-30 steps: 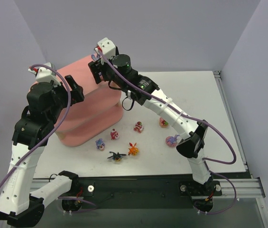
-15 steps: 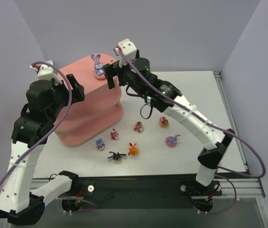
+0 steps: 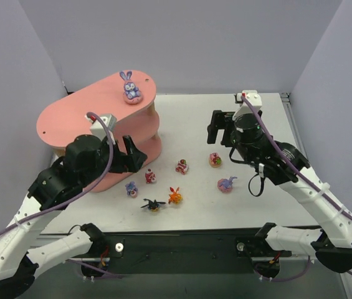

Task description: Place and organize the plastic toys onto the shelf

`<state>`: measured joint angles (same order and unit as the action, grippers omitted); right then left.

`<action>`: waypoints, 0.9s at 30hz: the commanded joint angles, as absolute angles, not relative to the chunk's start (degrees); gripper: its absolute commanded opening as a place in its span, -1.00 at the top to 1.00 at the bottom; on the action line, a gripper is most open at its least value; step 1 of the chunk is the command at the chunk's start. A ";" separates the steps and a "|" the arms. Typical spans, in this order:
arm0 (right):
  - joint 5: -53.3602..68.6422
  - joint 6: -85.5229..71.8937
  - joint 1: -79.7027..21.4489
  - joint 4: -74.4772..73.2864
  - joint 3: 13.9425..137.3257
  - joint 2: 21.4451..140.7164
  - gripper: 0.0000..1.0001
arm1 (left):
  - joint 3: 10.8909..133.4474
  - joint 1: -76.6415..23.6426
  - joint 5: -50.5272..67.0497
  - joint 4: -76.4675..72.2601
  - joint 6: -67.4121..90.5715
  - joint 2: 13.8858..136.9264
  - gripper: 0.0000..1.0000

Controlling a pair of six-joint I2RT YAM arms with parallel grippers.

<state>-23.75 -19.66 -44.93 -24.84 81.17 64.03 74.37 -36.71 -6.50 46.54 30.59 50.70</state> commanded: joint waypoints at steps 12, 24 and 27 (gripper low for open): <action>-18.99 -26.01 -40.96 -30.15 76.82 69.26 -0.68 | 51.45 -72.24 -45.60 55.81 68.94 50.27 -0.81; -16.53 -25.31 -37.80 -31.55 73.83 68.91 -0.66 | 43.24 -71.46 -59.16 62.05 95.70 60.99 -0.73; -16.44 -24.79 -37.36 -32.17 74.00 68.73 -0.65 | 41.58 -69.62 -57.84 60.30 96.86 63.28 -0.72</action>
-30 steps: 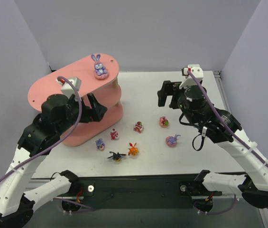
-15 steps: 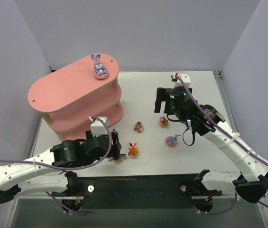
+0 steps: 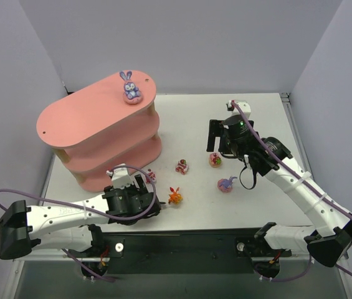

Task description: Place and organize the plastic toys onto the shelf

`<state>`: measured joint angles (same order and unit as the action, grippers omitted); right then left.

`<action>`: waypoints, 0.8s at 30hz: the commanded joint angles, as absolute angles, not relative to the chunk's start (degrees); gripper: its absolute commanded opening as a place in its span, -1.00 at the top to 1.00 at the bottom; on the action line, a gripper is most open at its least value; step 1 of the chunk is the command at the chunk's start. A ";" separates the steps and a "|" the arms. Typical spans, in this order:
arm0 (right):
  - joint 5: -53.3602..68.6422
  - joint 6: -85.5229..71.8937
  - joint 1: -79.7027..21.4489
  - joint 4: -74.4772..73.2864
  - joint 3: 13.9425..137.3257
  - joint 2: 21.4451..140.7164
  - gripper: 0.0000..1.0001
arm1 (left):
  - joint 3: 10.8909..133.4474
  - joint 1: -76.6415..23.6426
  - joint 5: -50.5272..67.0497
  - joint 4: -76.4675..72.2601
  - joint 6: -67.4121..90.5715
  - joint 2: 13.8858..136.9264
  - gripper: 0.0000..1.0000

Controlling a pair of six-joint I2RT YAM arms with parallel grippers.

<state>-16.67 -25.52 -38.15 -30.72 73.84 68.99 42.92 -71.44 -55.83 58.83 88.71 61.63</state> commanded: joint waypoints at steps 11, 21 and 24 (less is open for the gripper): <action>-15.47 -23.29 -36.12 -33.31 75.14 69.70 -0.64 | 32.35 -59.94 -51.86 35.17 77.79 61.61 -0.52; -15.64 -22.24 -34.81 -34.36 74.71 68.73 -0.64 | 26.28 -54.23 -47.90 20.05 66.72 61.17 -0.34; -15.47 -22.15 -34.63 -34.45 74.44 68.47 -0.64 | 26.89 -52.56 -47.73 18.90 64.34 62.40 -0.34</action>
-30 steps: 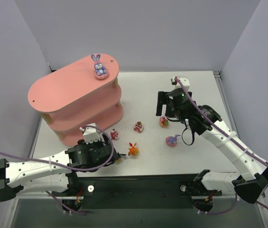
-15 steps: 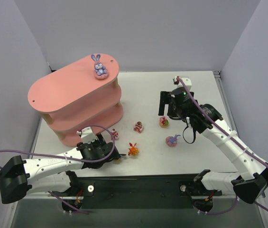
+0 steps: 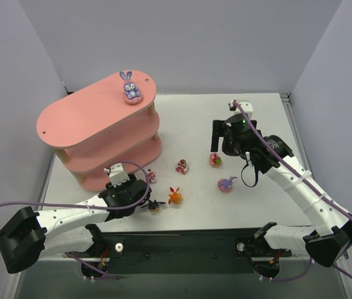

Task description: Place and organize the plastic toys onto the shelf

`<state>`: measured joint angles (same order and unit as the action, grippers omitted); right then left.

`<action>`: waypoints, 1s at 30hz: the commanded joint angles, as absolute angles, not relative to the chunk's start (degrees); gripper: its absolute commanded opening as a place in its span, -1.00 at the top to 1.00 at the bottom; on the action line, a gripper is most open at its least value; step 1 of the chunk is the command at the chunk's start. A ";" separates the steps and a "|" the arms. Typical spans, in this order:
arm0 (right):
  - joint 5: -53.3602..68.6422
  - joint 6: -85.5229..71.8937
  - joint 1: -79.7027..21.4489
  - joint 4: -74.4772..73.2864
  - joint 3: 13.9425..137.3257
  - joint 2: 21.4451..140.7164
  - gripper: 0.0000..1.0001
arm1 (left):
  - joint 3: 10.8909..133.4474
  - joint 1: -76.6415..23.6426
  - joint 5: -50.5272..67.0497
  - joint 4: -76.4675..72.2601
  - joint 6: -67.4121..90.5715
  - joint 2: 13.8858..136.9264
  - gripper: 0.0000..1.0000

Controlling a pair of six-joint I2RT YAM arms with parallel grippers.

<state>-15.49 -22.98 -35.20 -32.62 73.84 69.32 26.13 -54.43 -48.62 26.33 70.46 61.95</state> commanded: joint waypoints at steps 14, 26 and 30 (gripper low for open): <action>-15.82 -22.06 -34.10 -34.80 73.83 67.76 -0.64 | 26.54 -51.50 -48.69 17.14 63.02 65.57 -0.31; -16.17 -21.01 -34.01 -35.07 74.00 67.94 -0.63 | 24.26 -51.33 -50.53 14.94 63.02 65.92 -0.23; -16.17 -20.83 -34.01 -35.24 74.27 68.12 -0.63 | 24.08 -51.24 -51.50 14.33 63.02 65.66 -0.24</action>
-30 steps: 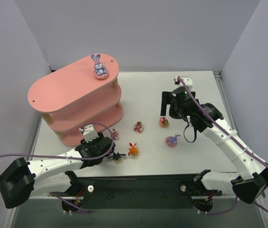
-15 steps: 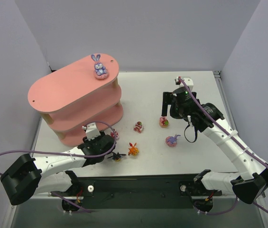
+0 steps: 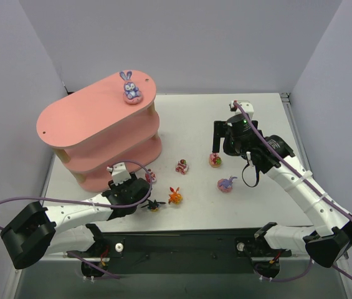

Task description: Place and organize the plastic toys onto the shelf

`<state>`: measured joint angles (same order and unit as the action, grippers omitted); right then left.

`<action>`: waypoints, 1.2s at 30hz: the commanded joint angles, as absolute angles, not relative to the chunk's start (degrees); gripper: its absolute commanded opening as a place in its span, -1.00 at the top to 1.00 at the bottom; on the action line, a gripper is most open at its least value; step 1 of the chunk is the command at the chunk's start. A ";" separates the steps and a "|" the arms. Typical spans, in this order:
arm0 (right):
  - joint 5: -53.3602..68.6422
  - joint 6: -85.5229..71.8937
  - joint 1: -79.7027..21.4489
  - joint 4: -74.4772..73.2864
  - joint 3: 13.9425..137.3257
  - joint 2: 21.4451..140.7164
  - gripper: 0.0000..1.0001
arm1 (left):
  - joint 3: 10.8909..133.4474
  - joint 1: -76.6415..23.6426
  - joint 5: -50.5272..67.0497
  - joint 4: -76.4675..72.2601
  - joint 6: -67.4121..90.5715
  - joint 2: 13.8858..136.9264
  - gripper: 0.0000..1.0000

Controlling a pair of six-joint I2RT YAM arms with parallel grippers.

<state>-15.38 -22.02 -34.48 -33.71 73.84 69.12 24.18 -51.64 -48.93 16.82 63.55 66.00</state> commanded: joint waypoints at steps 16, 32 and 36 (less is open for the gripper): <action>-16.17 -21.01 -34.10 -35.60 74.18 68.38 -0.61 | 22.85 -50.80 -52.03 9.58 59.68 64.77 0.05; -16.52 -21.88 -34.01 -35.51 74.79 68.55 -0.61 | 30.58 -50.63 -40.99 16.77 45.91 55.92 1.00; -16.79 -21.97 -34.01 -35.51 74.53 68.64 -0.61 | 37.51 -50.45 -32.28 22.67 42.11 49.41 1.00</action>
